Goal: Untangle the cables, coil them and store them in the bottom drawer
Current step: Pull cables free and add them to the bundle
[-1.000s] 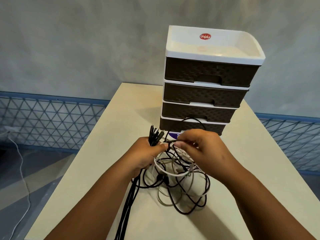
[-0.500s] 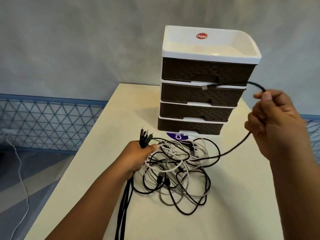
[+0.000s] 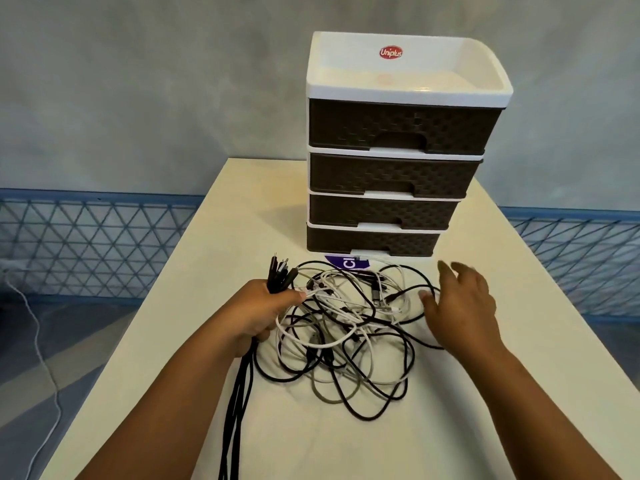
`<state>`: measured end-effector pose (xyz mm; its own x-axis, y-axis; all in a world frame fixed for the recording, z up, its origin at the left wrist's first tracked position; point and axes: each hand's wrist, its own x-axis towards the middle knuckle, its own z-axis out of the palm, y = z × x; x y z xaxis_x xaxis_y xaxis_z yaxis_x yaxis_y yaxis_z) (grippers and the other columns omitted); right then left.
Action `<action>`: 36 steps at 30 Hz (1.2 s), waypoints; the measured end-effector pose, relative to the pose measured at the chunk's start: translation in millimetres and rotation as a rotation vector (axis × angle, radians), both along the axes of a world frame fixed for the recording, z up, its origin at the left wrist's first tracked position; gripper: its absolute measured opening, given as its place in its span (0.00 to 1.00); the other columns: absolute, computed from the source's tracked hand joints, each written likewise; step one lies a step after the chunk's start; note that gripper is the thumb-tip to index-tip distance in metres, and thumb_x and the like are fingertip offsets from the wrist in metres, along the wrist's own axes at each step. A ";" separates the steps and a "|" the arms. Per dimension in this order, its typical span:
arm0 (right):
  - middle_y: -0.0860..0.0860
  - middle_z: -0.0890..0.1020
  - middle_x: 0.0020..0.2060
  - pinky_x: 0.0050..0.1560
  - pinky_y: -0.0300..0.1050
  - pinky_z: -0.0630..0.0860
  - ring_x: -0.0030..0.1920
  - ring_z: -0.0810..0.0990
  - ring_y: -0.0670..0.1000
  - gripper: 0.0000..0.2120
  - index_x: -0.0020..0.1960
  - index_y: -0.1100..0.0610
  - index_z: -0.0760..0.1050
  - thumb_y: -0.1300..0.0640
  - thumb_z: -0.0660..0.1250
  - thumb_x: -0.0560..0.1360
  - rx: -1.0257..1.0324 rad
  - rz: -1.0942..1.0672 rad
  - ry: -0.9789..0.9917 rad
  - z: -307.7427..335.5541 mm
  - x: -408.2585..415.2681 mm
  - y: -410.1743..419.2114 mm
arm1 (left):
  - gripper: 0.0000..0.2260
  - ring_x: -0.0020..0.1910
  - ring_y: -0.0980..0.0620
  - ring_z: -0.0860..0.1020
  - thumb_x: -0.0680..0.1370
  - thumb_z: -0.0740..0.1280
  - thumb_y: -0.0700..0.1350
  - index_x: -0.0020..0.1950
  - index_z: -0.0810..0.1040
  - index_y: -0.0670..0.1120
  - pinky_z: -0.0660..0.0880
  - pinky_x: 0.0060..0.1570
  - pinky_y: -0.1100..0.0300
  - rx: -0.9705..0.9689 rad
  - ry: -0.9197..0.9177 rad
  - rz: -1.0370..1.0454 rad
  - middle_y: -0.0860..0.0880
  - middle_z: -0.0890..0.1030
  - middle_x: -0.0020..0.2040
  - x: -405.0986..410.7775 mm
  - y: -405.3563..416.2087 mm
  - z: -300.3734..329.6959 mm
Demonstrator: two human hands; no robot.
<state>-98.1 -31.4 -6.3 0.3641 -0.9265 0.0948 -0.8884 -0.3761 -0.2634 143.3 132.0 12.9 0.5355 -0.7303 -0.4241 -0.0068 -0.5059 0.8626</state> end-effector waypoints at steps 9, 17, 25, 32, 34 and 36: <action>0.54 0.80 0.55 0.53 0.47 0.72 0.57 0.76 0.56 0.18 0.59 0.53 0.79 0.42 0.61 0.79 0.232 0.390 0.058 13.2 83.8 6.0 | 0.11 0.25 0.53 0.59 0.76 0.71 0.47 0.38 0.72 0.45 0.56 0.26 0.62 -0.022 0.028 -0.004 0.49 0.65 0.28 -5.1 4.2 2.0; 0.49 0.76 0.31 0.39 0.46 0.72 0.33 0.74 0.50 0.09 0.45 0.55 0.77 0.53 0.63 0.81 0.449 0.457 -0.399 59.0 113.8 13.5 | 0.12 0.24 0.54 0.59 0.76 0.72 0.47 0.37 0.73 0.45 0.56 0.25 0.63 -0.047 0.044 0.004 0.50 0.65 0.28 -3.1 9.0 1.7; 0.56 0.56 0.30 0.32 0.48 0.54 0.31 0.53 0.55 0.15 0.55 0.61 0.81 0.52 0.61 0.82 0.759 0.871 -0.924 148.9 91.4 48.0 | 0.19 0.23 0.56 0.58 0.76 0.69 0.57 0.50 0.80 0.40 0.54 0.22 0.65 -0.141 0.121 0.212 0.53 0.62 0.26 5.2 11.2 14.9; 0.41 0.72 0.28 0.29 0.46 0.54 0.29 0.61 0.46 0.13 0.58 0.66 0.77 0.61 0.59 0.80 0.960 1.227 -0.780 148.1 80.3 68.3 | 0.24 0.23 0.59 0.51 0.74 0.63 0.65 0.41 0.81 0.43 0.46 0.24 0.66 -0.140 0.419 0.014 0.54 0.56 0.27 -4.3 16.2 58.6; 0.41 0.74 0.28 0.30 0.47 0.52 0.29 0.58 0.49 0.13 0.59 0.65 0.76 0.61 0.59 0.80 0.916 1.190 -0.853 145.3 82.8 71.5 | 0.21 0.24 0.58 0.52 0.69 0.67 0.63 0.40 0.80 0.44 0.47 0.23 0.66 -0.086 0.348 -0.051 0.54 0.56 0.27 -9.5 14.1 58.3; 0.42 0.67 0.27 0.31 0.48 0.51 0.29 0.54 0.51 0.14 0.58 0.65 0.78 0.60 0.59 0.80 0.893 1.061 -1.049 143.9 84.9 70.3 | 0.17 0.24 0.57 0.52 0.71 0.70 0.59 0.40 0.75 0.46 0.48 0.22 0.66 -0.038 0.278 -0.057 0.54 0.58 0.27 -11.3 12.0 53.2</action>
